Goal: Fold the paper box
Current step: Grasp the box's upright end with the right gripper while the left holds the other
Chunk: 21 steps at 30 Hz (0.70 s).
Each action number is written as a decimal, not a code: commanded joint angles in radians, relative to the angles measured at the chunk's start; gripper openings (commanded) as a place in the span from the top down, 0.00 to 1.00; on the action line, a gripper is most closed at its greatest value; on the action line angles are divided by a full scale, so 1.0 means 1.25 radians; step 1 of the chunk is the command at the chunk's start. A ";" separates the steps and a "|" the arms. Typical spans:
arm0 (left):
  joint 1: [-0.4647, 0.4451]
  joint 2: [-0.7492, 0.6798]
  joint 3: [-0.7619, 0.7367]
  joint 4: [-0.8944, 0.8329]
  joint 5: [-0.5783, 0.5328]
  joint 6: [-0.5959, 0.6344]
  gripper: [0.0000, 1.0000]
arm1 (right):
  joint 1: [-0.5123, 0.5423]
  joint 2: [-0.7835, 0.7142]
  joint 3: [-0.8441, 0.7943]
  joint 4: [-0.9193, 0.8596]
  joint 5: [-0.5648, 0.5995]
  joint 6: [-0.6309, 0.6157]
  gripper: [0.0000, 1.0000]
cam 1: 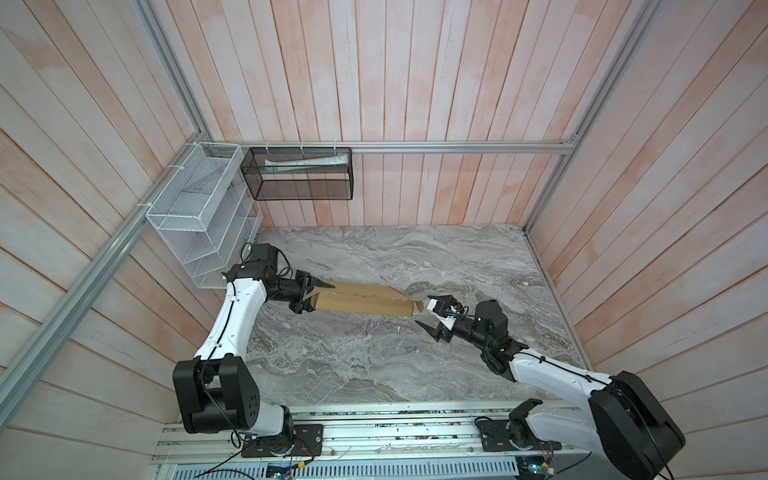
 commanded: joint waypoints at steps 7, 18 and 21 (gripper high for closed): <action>0.005 0.015 0.037 -0.075 0.016 0.068 0.70 | 0.030 0.018 0.034 0.020 -0.050 -0.006 0.21; 0.005 -0.003 -0.005 -0.060 0.033 0.065 0.70 | 0.096 0.091 0.069 0.081 -0.015 -0.004 0.23; 0.007 -0.002 -0.017 -0.057 0.036 0.065 0.71 | 0.108 0.115 0.084 0.089 -0.016 -0.004 0.26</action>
